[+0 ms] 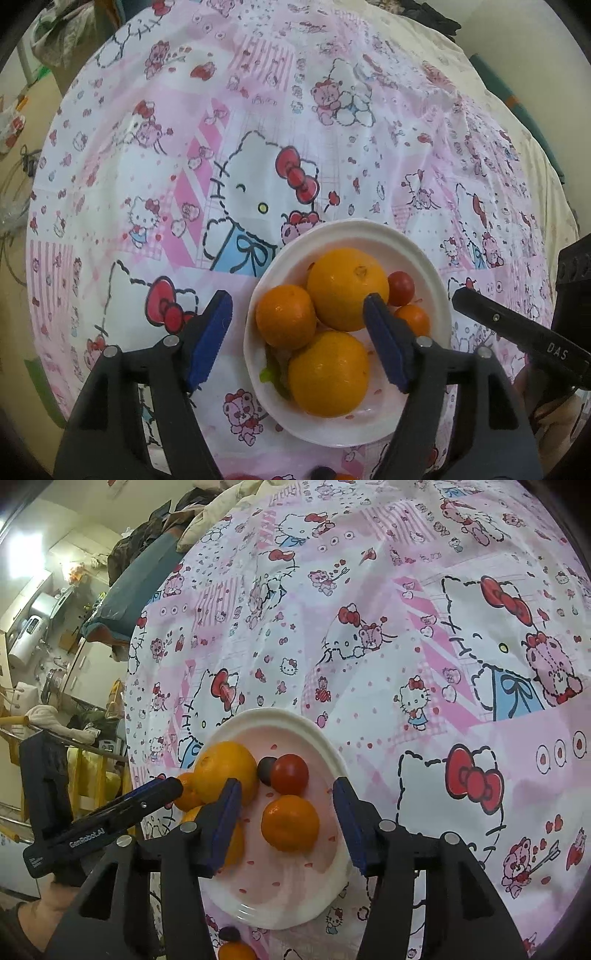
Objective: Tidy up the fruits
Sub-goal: 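Open the left tool to drop the mandarin on the plate while the right tool releases the tomato there, then withdraw both open tools from the plate toward the fruit on the cloth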
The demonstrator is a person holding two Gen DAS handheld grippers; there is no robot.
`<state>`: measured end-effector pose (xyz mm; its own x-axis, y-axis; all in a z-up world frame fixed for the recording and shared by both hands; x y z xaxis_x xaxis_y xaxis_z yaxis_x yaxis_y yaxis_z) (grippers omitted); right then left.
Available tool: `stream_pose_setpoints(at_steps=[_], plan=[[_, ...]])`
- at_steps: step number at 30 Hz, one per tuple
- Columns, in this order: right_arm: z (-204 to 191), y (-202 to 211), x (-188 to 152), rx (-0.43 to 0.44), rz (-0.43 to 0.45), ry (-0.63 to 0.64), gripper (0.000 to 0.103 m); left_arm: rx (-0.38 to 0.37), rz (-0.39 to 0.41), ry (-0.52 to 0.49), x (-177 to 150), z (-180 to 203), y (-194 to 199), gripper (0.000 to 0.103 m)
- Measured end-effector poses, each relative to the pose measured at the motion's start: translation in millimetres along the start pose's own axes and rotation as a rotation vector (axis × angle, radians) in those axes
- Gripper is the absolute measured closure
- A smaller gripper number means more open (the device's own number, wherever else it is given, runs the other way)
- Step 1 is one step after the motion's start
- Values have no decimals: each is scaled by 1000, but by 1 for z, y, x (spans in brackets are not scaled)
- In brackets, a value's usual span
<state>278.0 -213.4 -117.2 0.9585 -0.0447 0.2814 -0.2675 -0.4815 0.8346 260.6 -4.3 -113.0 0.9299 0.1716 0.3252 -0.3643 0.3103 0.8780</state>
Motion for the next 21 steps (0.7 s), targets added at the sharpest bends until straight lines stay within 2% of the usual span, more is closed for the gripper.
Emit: stream_pose_setpoints(at_steps=[12, 16, 21], plan=[[-14, 16, -7, 1, 41, 13, 48, 72, 34, -15, -8, -7, 14, 33], [-22, 22, -17, 13, 34, 30, 47, 63, 55, -2, -13, -7, 26, 33], [-34, 36, -30, 25, 41, 49, 46, 102, 83, -79, -20, 1, 46, 33]])
Point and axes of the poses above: each gripper's, at about its wrist camera, not at the fingertips, and y roughly against the way its jaws point, z to its right, x to its top, the point moved 5 cm from there along -y, roughly the way its jaws point, and after that the axes turned 5 degrees about -x, right-handed, at the moved point
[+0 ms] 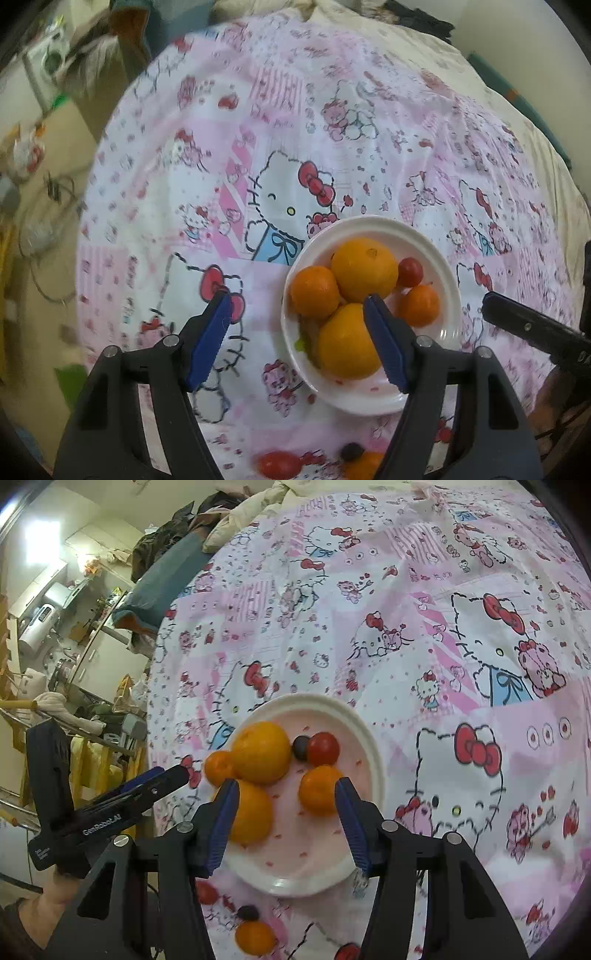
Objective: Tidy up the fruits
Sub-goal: 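Withdraw both open tools from the plate toward the fruit on the cloth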
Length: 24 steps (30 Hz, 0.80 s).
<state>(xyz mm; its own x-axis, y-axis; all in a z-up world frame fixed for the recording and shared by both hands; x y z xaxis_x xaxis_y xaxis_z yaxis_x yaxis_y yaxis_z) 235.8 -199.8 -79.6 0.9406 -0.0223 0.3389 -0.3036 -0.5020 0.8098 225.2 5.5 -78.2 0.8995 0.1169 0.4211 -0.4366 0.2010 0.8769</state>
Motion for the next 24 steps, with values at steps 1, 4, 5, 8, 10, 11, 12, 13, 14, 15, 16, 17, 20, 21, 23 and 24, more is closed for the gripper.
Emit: stream_pose_setpoints(at_steps=[1, 4, 5, 8, 10, 11, 12, 13, 14, 15, 16, 17, 20, 21, 23, 24], plan=[[-2, 4, -3, 2, 5, 2, 46, 2, 9, -1, -1, -1, 5, 33], [-9, 16, -13, -6, 19, 32, 45, 3, 28, -4, -6, -3, 19, 33], [-10, 20, -16, -11, 24, 41, 45, 4, 33, -8, -9, -4, 23, 33], [-13, 29, -28, -11, 29, 52, 44, 11, 35, -8, -21, -7, 35, 33], [-16, 36, -36, 8, 35, 51, 43, -9, 29, 16, -32, -11, 41, 33], [-18, 40, -40, 12, 38, 54, 43, -12, 30, 23, -38, -12, 44, 33], [-19, 42, -43, 15, 42, 58, 43, -9, 31, 24, -43, -13, 47, 33], [-21, 45, -48, 17, 45, 63, 43, -4, 30, 23, -48, -13, 50, 33], [-22, 47, -52, 17, 46, 65, 43, 0, 28, 21, -52, -13, 52, 33], [-23, 48, -56, 21, 49, 60, 43, 2, 28, 22, -57, -14, 56, 33], [-24, 50, -61, 27, 47, 56, 43, 6, 28, 24, -61, -14, 58, 33], [-24, 50, -65, 29, 46, 51, 43, 13, 25, 26, -64, -15, 60, 33], [-23, 51, -78, 30, 36, 36, 42, 42, -16, 39, -81, -21, 63, 33], [-22, 50, -82, 27, 31, 31, 41, 42, -28, 46, -87, -23, 63, 33], [-22, 47, -88, 24, 21, 25, 41, 54, -43, 68, -99, -29, 64, 33], [-22, 46, -92, 22, 16, 22, 41, 58, -50, 76, -103, -31, 65, 33]])
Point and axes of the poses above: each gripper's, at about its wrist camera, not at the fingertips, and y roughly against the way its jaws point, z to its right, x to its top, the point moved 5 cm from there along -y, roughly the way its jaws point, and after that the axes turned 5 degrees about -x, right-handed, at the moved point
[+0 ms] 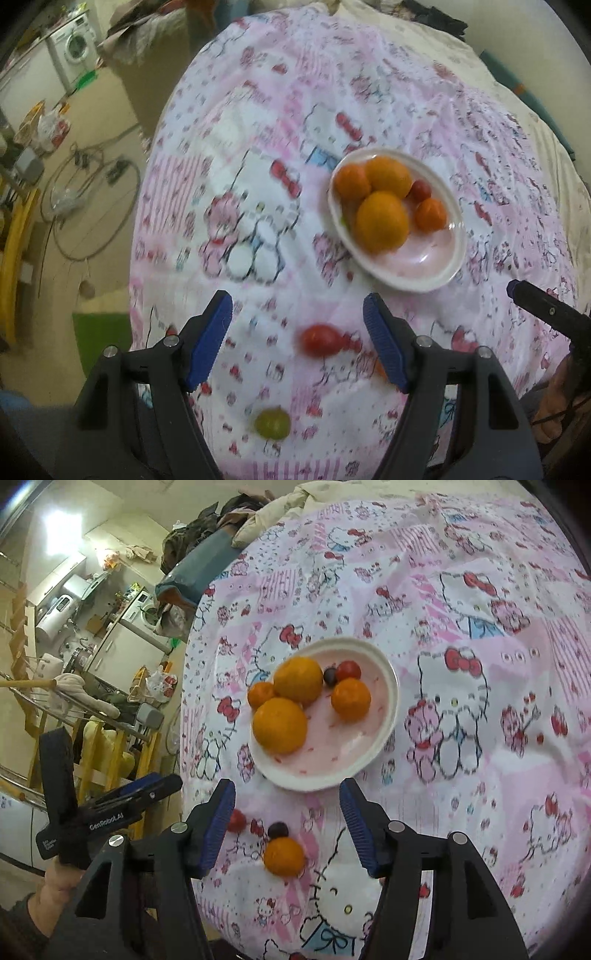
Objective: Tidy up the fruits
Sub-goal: 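Withdraw both open tools from the plate toward the fruit on the cloth, then grasp a dark grape with the left tool while the right tool grasps a mandarin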
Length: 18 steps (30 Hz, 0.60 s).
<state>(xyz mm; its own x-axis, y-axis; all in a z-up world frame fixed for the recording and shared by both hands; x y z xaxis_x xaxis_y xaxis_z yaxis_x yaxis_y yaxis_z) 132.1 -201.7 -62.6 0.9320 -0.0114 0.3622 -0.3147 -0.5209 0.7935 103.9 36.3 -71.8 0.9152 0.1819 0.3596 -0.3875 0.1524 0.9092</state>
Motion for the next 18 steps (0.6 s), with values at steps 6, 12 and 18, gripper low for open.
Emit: stream_pose_setpoints(at_steps=[6, 12, 18], plan=[[-4, -21, -23, -25, -71, 12, 41, -4, -16, 73, -5, -11, -5, 33], [-19, -63, -51, -91, -201, 124, 41, -7, -26, 133, -1, -15, -13, 33], [-31, -83, -68, -162, -251, 249, 41, -31, -40, 200, -2, -25, -13, 33]])
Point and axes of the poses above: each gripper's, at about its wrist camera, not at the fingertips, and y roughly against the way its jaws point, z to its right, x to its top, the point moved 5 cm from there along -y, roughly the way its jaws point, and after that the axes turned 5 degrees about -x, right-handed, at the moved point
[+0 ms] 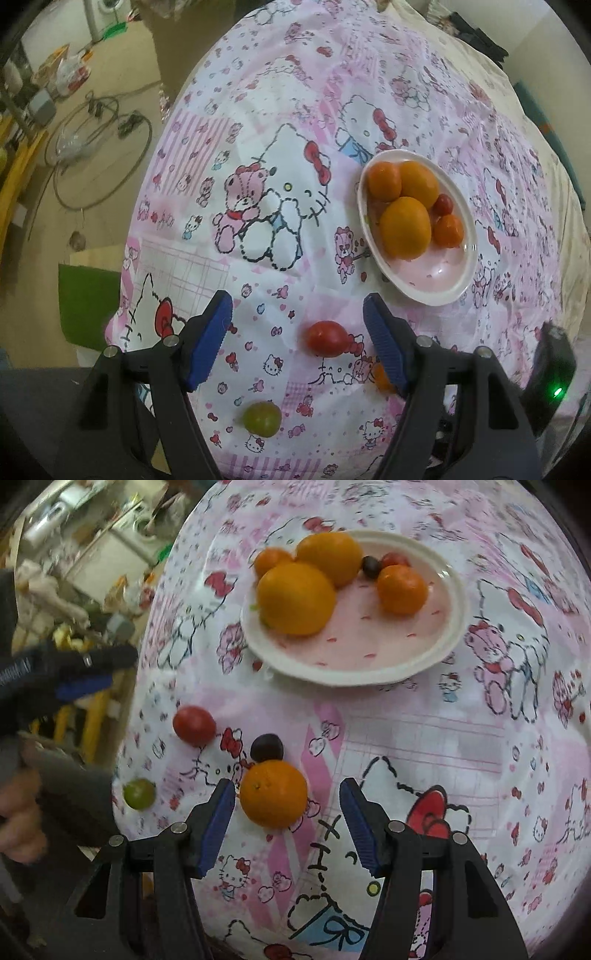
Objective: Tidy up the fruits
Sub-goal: 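Grasp a dark grape with the left tool while the right tool grasps a mandarin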
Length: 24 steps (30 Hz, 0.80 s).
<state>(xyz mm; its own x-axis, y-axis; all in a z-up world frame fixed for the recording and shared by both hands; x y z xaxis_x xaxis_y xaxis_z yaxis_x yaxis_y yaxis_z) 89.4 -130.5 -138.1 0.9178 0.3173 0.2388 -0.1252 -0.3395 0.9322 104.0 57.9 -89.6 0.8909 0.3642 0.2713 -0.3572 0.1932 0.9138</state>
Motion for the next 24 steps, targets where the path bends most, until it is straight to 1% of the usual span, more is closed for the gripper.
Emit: stream_pose_setpoints(at_steps=[2, 4, 9, 11, 12, 13, 17, 20, 22, 24], plan=[[-5, -4, -2, 0, -14, 23, 41, -10, -13, 22, 0, -3, -1, 33], [-10, -8, -4, -18, -21, 50, 41, -10, -21, 40, -1, -6, -2, 33], [-17, -20, -4, -81, -23, 104, 41, 0, -22, 36, -1, -6, -3, 33], [-18, -23, -5, -104, -15, 124, 44, 8, -21, 27, -1, -6, -3, 33], [-18, -23, -5, -114, -11, 131, 47, 12, -23, 24, -1, -6, -4, 33], [-18, -23, -5, -113, -8, 137, 55, 14, -27, 23, -1, -6, -4, 33], [-17, -19, -6, -94, -9, 125, 57, 23, -40, 16, -2, -7, -9, 33], [-14, -12, -5, -57, -3, 95, 57, 31, -45, 12, -4, -6, -11, 33], [-7, -1, -3, -39, 23, 62, 57, 23, -49, 11, -5, -3, -12, 33], [2, 11, 4, -34, 60, 19, 57, 10, -61, -18, -9, 8, -16, 33]])
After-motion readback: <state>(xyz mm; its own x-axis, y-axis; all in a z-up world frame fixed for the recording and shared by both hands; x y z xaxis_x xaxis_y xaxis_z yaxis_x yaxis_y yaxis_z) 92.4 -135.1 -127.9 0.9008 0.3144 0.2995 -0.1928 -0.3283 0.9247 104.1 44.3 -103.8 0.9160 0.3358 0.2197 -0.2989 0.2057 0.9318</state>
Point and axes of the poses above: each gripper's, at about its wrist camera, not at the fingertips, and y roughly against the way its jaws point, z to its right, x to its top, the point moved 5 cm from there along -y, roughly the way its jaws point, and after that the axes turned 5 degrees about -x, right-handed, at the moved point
